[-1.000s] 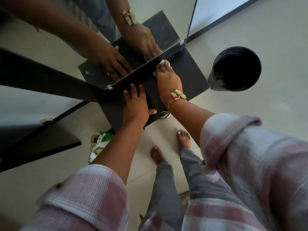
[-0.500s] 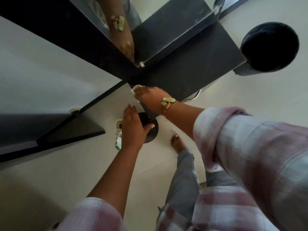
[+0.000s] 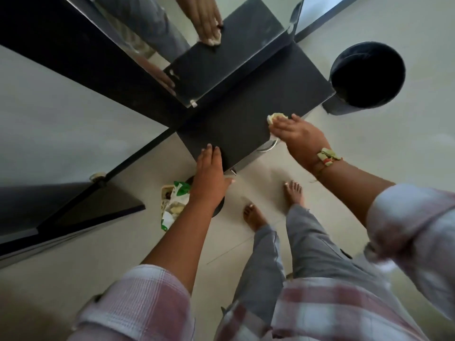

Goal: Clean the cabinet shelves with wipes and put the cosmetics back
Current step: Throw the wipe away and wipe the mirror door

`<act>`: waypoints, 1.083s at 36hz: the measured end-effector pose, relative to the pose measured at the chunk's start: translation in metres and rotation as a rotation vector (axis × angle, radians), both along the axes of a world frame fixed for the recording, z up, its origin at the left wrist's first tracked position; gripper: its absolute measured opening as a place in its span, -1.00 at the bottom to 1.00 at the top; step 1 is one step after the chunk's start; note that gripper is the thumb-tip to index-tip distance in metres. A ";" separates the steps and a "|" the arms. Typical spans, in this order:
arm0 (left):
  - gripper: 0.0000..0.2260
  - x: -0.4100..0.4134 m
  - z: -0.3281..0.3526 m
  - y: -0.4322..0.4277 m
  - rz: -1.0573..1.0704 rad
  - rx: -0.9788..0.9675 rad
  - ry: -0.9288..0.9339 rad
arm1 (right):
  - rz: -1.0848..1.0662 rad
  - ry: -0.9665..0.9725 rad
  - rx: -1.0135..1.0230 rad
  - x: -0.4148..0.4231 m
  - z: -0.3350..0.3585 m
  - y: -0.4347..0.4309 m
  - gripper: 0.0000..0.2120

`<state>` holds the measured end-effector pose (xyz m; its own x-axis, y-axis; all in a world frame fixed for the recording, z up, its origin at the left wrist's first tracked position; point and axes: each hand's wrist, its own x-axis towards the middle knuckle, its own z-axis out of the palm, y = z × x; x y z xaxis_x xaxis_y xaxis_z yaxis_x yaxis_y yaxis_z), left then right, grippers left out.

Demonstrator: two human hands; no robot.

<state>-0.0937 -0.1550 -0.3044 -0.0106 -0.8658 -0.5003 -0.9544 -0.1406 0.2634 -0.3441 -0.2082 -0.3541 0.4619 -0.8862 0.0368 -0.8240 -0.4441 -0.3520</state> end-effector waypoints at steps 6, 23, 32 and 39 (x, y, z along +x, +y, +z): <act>-0.33 -0.010 -0.004 -0.010 -0.025 -0.044 0.006 | -0.357 0.041 -0.002 -0.023 0.007 -0.040 -0.62; -0.41 -0.032 -0.005 -0.041 0.013 0.095 -0.055 | -0.074 -0.086 -0.054 0.008 0.007 -0.029 -0.65; -0.30 -0.055 -0.003 -0.061 -0.018 0.261 -0.211 | -0.571 -0.163 0.059 -0.079 0.017 -0.068 -0.77; -0.26 -0.080 0.004 -0.079 0.062 0.348 -0.275 | -0.775 -0.430 0.332 -0.089 0.028 -0.063 -0.75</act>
<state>-0.1738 -0.2337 -0.3004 0.2104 -0.6401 -0.7390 -0.9693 -0.2350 -0.0724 -0.4326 -0.2717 -0.3262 -0.2545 -0.9363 -0.2422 -0.6174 0.3500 -0.7045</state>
